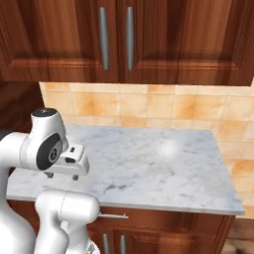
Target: Four empty soda cans are scattered around the kitchen. Gather all the cans and cluster them next to the stove for recycling.
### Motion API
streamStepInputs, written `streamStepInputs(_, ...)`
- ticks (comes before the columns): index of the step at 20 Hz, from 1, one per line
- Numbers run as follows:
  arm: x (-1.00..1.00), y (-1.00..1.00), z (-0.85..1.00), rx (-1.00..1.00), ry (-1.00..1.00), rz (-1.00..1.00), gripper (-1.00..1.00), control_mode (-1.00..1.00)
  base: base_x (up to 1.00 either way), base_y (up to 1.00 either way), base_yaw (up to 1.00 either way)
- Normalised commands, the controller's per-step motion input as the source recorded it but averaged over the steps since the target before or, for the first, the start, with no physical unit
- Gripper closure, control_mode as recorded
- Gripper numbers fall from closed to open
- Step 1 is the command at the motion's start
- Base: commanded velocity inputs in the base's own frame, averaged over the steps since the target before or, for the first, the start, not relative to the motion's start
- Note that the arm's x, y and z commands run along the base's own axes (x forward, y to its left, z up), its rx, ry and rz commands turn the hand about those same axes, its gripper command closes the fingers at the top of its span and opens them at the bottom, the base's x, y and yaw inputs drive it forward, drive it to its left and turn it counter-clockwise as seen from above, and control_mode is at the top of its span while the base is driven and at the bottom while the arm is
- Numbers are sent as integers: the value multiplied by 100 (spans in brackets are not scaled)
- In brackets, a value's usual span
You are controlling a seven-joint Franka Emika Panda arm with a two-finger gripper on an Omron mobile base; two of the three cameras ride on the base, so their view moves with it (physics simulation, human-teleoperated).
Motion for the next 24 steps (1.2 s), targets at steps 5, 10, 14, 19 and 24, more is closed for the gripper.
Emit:
streamStepInputs(5, 0, 0, 0, 0, 0, 0, -100, 100, 59, 3, 27)
streamStepInputs(10, 0, 0, 0, 0, 0, 0, -100, 100, 0, 0, 0)
streamStepInputs(14, 0, 0, 0, 0, 0, 0, -100, 100, 0, 0, 0)
streamStepInputs(19, 51, 38, 0, -1, 0, -3, -100, -100, 0, 0, 0)
streamStepInputs(24, 100, 39, -1, -1, -1, -3, -100, -100, 0, 0, 0)
